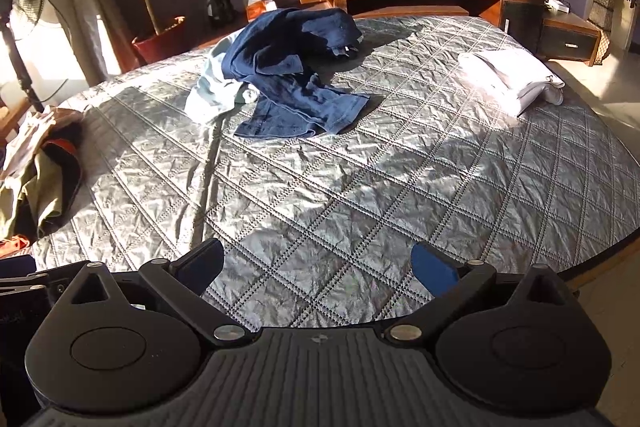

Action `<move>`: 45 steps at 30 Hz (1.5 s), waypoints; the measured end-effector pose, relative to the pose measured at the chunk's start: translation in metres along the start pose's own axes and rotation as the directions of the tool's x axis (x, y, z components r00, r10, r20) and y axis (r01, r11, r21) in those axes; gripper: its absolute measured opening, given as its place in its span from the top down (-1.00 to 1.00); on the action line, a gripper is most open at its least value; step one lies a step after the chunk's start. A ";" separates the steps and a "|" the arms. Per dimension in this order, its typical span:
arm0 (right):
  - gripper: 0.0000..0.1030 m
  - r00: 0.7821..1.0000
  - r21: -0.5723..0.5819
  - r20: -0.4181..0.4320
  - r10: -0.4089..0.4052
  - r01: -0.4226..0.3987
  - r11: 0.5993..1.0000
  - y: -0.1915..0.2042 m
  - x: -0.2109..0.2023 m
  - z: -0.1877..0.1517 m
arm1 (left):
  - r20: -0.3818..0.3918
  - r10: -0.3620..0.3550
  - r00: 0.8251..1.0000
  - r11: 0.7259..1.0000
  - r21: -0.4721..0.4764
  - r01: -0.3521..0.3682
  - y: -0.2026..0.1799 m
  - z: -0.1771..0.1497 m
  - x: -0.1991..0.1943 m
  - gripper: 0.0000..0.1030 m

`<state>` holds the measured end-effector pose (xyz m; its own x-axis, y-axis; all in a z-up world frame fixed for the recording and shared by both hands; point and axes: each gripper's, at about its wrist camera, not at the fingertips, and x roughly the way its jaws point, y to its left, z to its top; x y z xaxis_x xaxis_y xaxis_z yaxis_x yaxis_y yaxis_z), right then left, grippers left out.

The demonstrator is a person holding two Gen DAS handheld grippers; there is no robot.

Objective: Fold clothes

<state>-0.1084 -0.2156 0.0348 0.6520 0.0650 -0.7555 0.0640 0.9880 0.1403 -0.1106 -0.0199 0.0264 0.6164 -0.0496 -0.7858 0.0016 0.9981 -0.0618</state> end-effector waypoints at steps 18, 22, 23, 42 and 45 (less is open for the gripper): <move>-0.46 0.999 -0.023 0.016 -0.035 0.035 0.999 0.004 0.001 -0.004 | 0.058 0.004 0.998 1.000 -0.014 -0.004 0.003 0.004 -0.006 -0.52; -0.43 0.999 -0.037 0.019 -0.042 0.043 0.998 0.007 0.001 -0.005 | 0.061 0.000 0.998 1.000 -0.009 0.001 0.002 0.003 -0.007 -0.57; -0.44 0.999 -0.037 0.019 -0.042 0.043 0.998 0.007 0.001 -0.005 | 0.062 -0.002 0.998 1.000 -0.005 0.002 0.002 0.002 -0.007 -0.58; -0.44 0.999 -0.042 0.024 -0.044 0.045 0.998 0.007 0.001 -0.006 | 0.046 -0.002 0.999 1.000 0.030 0.000 -0.005 -0.001 -0.003 -0.63; -0.44 0.999 -0.044 0.025 -0.045 0.046 0.998 0.008 0.002 -0.007 | 0.045 -0.003 0.999 0.999 0.032 0.002 -0.005 -0.001 -0.003 -0.63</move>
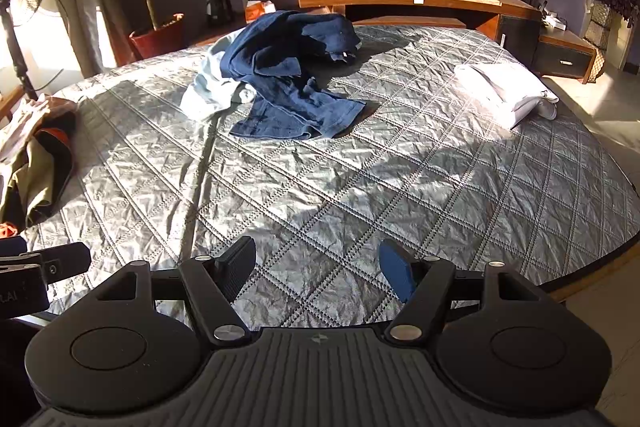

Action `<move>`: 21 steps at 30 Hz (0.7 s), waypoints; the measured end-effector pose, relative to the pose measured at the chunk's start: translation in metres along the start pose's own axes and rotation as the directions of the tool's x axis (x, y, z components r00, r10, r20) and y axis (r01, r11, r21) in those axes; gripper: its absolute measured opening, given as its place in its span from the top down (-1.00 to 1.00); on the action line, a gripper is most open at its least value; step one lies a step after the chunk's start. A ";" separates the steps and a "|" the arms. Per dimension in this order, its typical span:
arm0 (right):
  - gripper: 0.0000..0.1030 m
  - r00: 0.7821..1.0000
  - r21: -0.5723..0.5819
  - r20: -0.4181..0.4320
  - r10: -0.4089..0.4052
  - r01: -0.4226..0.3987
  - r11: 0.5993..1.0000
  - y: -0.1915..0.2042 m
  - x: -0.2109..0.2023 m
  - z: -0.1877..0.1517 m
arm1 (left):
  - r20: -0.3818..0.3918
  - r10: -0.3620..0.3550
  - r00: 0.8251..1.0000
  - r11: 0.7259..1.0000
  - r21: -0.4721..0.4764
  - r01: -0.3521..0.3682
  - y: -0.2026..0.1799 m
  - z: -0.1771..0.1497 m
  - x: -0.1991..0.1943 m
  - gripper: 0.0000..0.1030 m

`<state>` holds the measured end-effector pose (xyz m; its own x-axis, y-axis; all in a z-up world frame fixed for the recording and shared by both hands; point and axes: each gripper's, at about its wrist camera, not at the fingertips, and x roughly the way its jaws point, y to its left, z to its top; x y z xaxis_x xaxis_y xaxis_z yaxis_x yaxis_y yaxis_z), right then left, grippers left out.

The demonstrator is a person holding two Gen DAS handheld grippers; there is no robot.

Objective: Fold clothes

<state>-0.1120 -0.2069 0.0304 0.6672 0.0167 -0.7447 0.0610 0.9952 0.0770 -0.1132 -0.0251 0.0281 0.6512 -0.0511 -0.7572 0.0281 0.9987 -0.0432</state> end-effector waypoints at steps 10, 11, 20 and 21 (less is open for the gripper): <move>-0.45 1.000 -0.002 -0.002 0.000 0.000 1.000 0.000 0.000 0.000 | 0.000 -0.006 1.000 1.000 0.012 0.006 -0.003 0.000 0.000 -0.64; -0.45 1.000 -0.002 -0.002 0.000 0.000 1.000 0.000 0.000 0.000 | 0.000 -0.006 1.000 1.000 0.012 0.006 -0.003 -0.001 0.000 -0.64; -0.45 1.000 0.000 0.000 0.002 -0.002 1.000 0.000 0.000 -0.001 | -0.001 -0.006 1.000 1.000 0.015 0.006 -0.004 -0.001 0.001 -0.65; -0.45 1.000 0.000 -0.001 0.002 -0.002 1.000 0.000 0.000 -0.001 | -0.001 -0.006 1.000 1.000 0.016 0.006 -0.004 -0.001 0.001 -0.65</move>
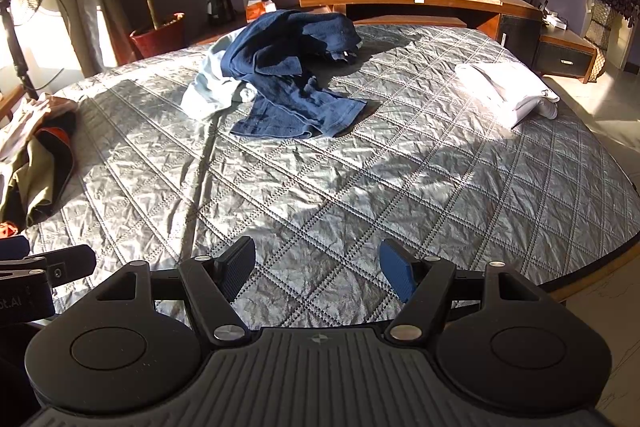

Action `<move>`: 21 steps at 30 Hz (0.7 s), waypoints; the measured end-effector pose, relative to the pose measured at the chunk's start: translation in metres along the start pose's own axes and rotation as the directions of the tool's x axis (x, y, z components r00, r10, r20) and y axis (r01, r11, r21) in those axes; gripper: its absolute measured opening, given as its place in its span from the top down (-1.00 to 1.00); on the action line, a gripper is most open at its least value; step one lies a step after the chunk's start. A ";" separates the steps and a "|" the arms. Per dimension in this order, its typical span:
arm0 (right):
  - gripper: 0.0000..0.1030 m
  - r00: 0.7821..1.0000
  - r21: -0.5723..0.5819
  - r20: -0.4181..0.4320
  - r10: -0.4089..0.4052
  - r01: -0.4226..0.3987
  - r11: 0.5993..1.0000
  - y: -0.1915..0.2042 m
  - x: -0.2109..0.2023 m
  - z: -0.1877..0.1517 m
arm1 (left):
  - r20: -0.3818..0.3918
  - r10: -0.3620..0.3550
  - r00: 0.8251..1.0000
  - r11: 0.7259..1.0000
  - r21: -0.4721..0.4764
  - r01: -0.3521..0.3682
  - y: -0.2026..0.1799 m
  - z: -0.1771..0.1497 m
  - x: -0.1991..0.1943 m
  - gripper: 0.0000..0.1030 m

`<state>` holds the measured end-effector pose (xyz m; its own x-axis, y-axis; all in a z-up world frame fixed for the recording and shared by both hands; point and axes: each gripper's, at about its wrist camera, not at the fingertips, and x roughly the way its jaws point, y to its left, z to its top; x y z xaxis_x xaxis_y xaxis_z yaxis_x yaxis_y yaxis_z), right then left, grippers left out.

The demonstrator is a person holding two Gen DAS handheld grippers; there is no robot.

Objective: Fold clothes

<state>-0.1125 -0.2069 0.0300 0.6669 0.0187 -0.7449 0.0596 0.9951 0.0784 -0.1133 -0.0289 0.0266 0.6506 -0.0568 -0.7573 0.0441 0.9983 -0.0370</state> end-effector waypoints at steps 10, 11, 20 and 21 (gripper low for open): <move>-0.47 1.000 0.007 0.000 0.004 -0.004 1.000 -0.001 -0.001 0.000 | 0.000 0.011 1.000 1.000 -0.002 -0.011 -0.001 0.000 0.001 -0.78; -0.47 1.000 0.007 0.000 0.005 -0.005 1.000 -0.001 -0.001 0.000 | -0.001 0.013 1.000 1.000 -0.007 -0.013 0.000 0.000 0.001 -0.80; -0.48 1.000 0.011 -0.001 0.008 -0.008 1.000 -0.002 -0.001 0.000 | 0.000 -0.005 1.000 0.999 -0.031 0.005 -0.002 0.001 0.000 -0.98; -0.48 1.000 0.011 -0.002 0.008 -0.008 1.000 -0.003 -0.001 0.000 | -0.002 -0.008 1.000 0.999 -0.034 0.008 -0.002 0.001 0.000 -0.98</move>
<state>-0.1131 -0.2094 0.0304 0.6660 0.0269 -0.7454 0.0626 0.9938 0.0917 -0.1124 -0.0310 0.0275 0.6485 -0.0652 -0.7585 0.0238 0.9976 -0.0653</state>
